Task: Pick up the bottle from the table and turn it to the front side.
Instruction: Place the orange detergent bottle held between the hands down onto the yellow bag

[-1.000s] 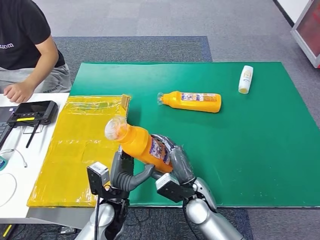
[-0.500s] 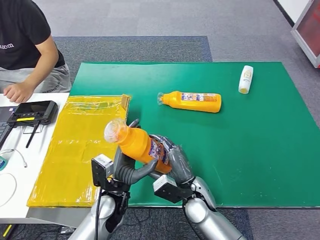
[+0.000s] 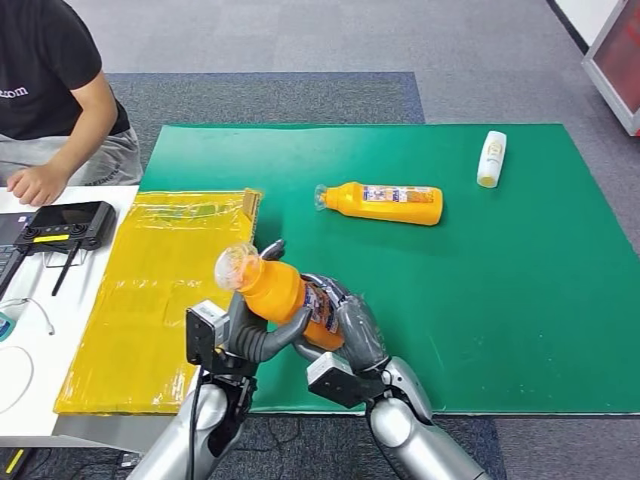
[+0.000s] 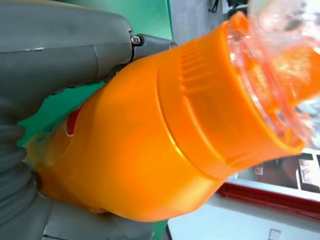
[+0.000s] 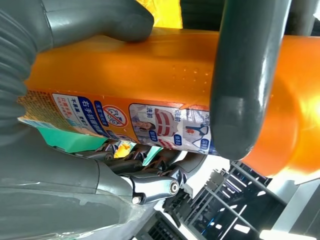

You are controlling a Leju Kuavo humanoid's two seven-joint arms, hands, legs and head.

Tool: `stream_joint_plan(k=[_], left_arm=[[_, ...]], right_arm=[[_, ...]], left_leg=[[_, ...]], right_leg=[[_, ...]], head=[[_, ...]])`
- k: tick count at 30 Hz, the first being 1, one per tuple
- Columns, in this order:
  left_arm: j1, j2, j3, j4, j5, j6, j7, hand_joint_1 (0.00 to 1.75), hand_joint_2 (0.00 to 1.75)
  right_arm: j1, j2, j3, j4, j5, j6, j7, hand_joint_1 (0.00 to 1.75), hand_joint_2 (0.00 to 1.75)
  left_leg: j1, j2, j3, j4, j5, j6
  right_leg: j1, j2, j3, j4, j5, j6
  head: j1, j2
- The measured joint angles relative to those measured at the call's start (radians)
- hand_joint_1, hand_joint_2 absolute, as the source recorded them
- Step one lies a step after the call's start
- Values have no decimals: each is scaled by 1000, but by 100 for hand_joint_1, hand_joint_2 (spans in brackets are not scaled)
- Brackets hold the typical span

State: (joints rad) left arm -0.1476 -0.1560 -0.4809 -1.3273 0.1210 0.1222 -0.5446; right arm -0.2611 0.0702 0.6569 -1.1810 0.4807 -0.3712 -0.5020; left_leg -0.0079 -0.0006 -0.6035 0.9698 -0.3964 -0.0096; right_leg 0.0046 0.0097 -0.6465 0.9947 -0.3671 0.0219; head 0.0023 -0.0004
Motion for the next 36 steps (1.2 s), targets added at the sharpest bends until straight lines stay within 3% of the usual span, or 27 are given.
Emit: stream_joint_plan(k=[13, 36], left_arm=[[-64, -6, 4, 91, -9, 21, 12, 175, 175], [-73, -5, 10, 98, -66, 77, 14, 175, 175]], right_arm=[[3, 5, 0, -2, -17, -7, 6, 175, 175], [3, 5, 0, -6, -24, -18, 16, 175, 175]], left_leg=[[0, 0, 0, 0, 0, 0], [0, 0, -1, 0, 0, 0]], right_leg=[[0, 0, 0, 0, 0, 0], [0, 0, 0, 0, 0, 0]], head=[[0, 0], [0, 0]])
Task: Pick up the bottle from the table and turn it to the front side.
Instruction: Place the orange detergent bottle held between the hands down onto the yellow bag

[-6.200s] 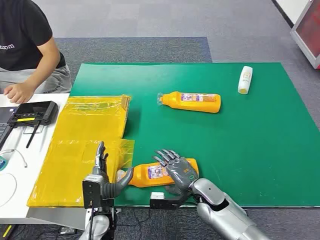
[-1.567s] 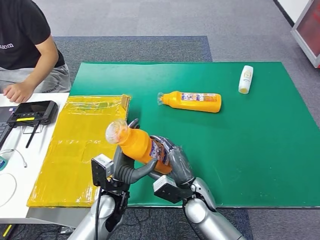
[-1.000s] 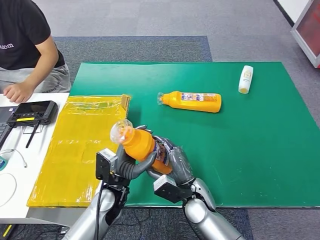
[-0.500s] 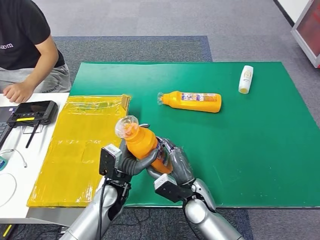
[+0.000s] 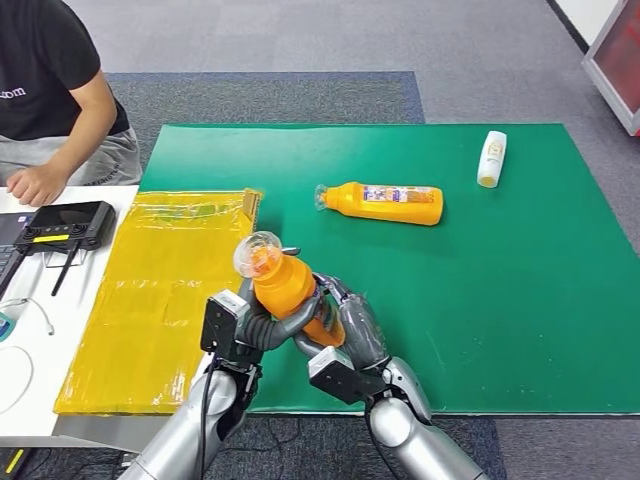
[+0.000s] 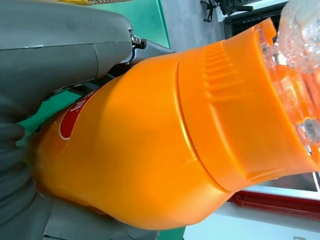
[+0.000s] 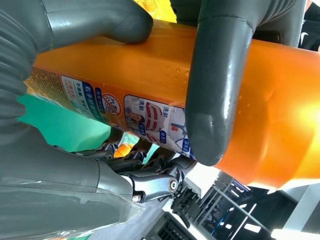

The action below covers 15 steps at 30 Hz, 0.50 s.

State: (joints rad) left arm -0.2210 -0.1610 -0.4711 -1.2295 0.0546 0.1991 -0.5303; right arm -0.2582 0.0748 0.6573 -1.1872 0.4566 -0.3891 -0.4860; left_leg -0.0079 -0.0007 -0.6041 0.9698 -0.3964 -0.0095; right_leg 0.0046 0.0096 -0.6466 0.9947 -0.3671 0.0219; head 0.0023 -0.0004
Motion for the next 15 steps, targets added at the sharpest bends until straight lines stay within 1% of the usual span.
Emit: stream_joint_plan(k=[7, 10, 13, 14, 15], left_arm=[[-1, 4, 0, 0, -2, 1, 0, 175, 175], [0, 5, 0, -1, -15, 16, -4, 175, 175], [0, 12, 4, -11, -37, 40, -3, 175, 175], [0, 16, 6, -17, -43, 45, 2, 175, 175], [1, 21, 7, -23, -50, 48, 7, 175, 175]], right_arm=[[0, 0, 0, 0, 0, 0, 0, 175, 175], [0, 0, 0, 0, -1, -2, 0, 175, 175], [-1, 3, 0, 0, -2, -14, 0, 157, 175], [-1, 5, -1, 0, -2, -20, 0, 144, 175], [-1, 7, -1, 0, -1, -25, -2, 126, 175]], left_leg=[[0, 0, 0, 0, 0, 0], [0, 0, 0, 0, 0, 0], [0, 0, 0, 0, 0, 0], [0, 0, 0, 0, 0, 0], [0, 0, 0, 0, 0, 0]], right_leg=[[0, 0, 0, 0, 0, 0], [0, 0, 0, 0, 0, 0], [0, 0, 0, 0, 0, 0], [0, 0, 0, 0, 0, 0], [0, 0, 0, 0, 0, 0]], head=[[0, 0], [0, 0], [0, 0], [0, 0], [0, 0]])
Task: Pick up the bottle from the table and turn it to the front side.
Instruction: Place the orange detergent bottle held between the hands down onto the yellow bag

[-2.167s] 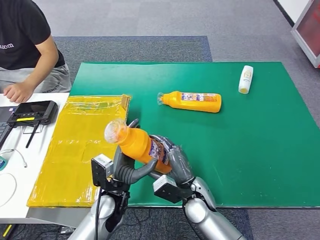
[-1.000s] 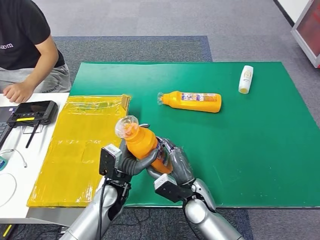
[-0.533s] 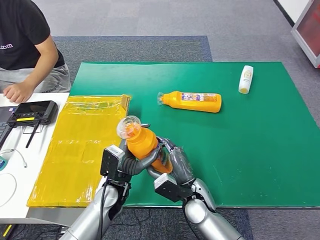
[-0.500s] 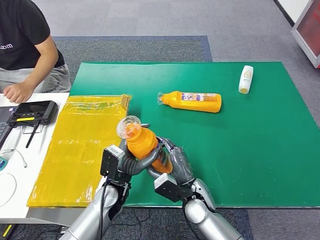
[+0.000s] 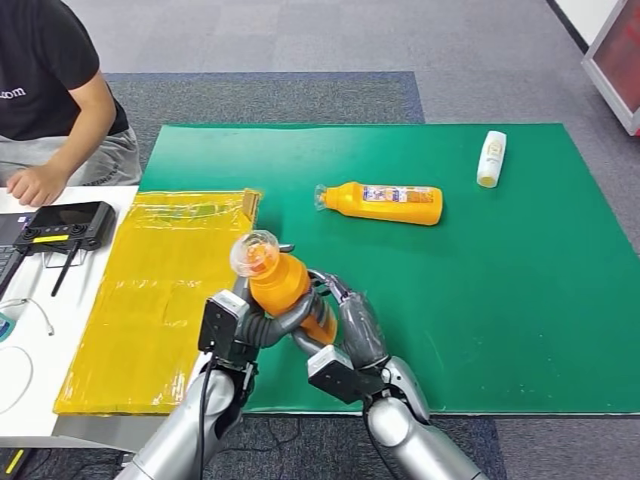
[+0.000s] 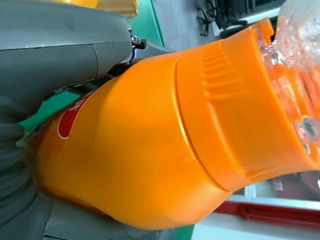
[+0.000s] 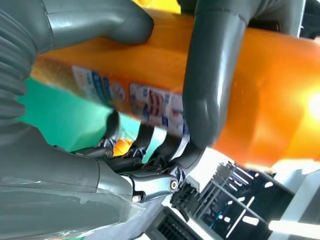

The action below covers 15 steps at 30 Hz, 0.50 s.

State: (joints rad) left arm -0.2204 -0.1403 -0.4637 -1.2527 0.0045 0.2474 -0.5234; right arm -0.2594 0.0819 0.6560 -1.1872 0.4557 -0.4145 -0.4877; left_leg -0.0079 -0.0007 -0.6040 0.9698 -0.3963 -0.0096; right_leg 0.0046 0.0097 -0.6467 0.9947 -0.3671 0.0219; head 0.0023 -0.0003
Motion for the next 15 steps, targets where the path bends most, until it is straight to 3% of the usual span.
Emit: stream_joint_plan(k=[2, 3, 4, 9, 13, 15], left_arm=[[2, 11, 7, -12, -17, 10, 10, 175, 175], [3, 16, 13, -16, -26, 16, 12, 175, 175], [6, 22, 19, -20, -34, 22, 13, 175, 175], [18, 38, 31, -40, -60, 44, 7, 175, 175], [27, 43, 33, -58, -67, 50, -3, 175, 175], [30, 44, 36, -66, -71, 59, -6, 175, 175]], right_arm=[[0, 3, -1, -2, 4, -12, -7, 51, 175], [0, 4, -1, -5, 7, -16, -11, 21, 175], [0, 4, -1, -8, 9, -19, -14, 1, 175], [1, 11, -1, -14, 16, -32, -15, 0, 175], [1, 15, -1, -18, 20, -48, -12, 0, 0], [1, 19, -2, -19, 23, -63, -9, 0, 0]], left_leg=[[0, 0, 0, 0, 0, 0], [0, 1, 0, 0, 0, -1], [0, 1, 0, 0, 0, -1], [0, 0, -1, 0, 1, -1], [0, 0, -1, 0, 1, 0], [0, 0, -1, 0, 1, 0]], right_leg=[[0, 0, 0, 0, 0, 0], [0, 0, -1, 0, 0, -1], [0, 0, -1, 0, 0, -1], [0, -1, -2, 0, 0, -1], [0, -1, -2, 0, 1, 0], [0, -1, -2, 0, 1, 0]], head=[[0, 0], [0, 0], [0, 0], [0, 0], [0, 0], [0, 0]])
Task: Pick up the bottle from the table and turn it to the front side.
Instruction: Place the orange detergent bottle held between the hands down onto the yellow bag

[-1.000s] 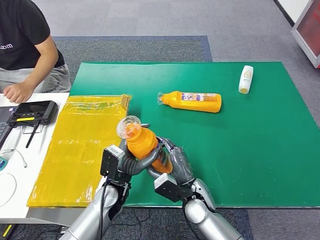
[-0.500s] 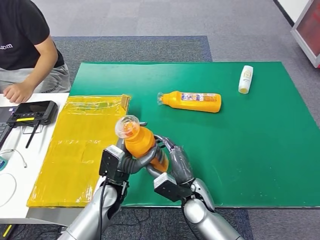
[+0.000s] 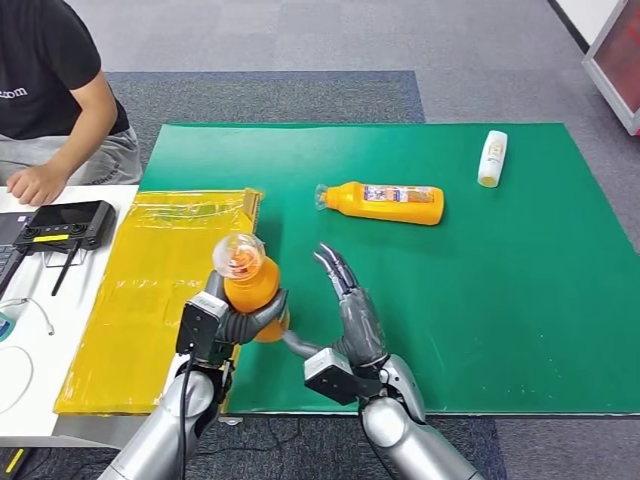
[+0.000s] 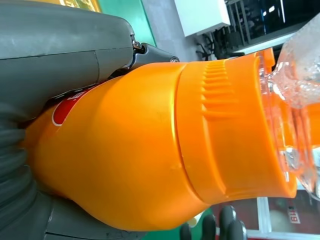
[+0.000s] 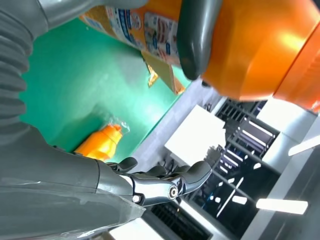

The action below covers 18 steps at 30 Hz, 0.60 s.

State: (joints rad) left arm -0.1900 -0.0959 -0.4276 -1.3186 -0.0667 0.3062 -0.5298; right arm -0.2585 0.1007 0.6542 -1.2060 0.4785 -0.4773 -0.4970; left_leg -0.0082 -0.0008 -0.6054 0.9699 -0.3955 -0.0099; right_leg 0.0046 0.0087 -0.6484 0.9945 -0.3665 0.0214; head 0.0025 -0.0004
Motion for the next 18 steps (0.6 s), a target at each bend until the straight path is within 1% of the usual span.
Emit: stream_joint_plan(k=[8, 13, 18], left_arm=[[11, 6, 16, -31, -32, 39, -10, 175, 175], [16, 16, 16, -50, -102, 73, -7, 175, 175], [32, 38, 23, -77, -170, 86, 15, 175, 175]], right_arm=[[6, 12, -4, -3, 21, -48, 0, 0, 0], [16, 15, -4, -4, 26, -67, -2, 0, 0], [42, 29, -22, -12, -37, -79, -29, 0, 0]], left_leg=[[0, 0, 0, 0, 0, 0], [0, 0, 0, 0, 0, 0], [0, 0, 0, 0, 0, 0]], right_leg=[[0, 0, 0, 0, 0, 0], [0, 0, 0, 0, 0, 0], [0, 0, -1, 0, 0, 0]], head=[[0, 0], [0, 0], [0, 0]])
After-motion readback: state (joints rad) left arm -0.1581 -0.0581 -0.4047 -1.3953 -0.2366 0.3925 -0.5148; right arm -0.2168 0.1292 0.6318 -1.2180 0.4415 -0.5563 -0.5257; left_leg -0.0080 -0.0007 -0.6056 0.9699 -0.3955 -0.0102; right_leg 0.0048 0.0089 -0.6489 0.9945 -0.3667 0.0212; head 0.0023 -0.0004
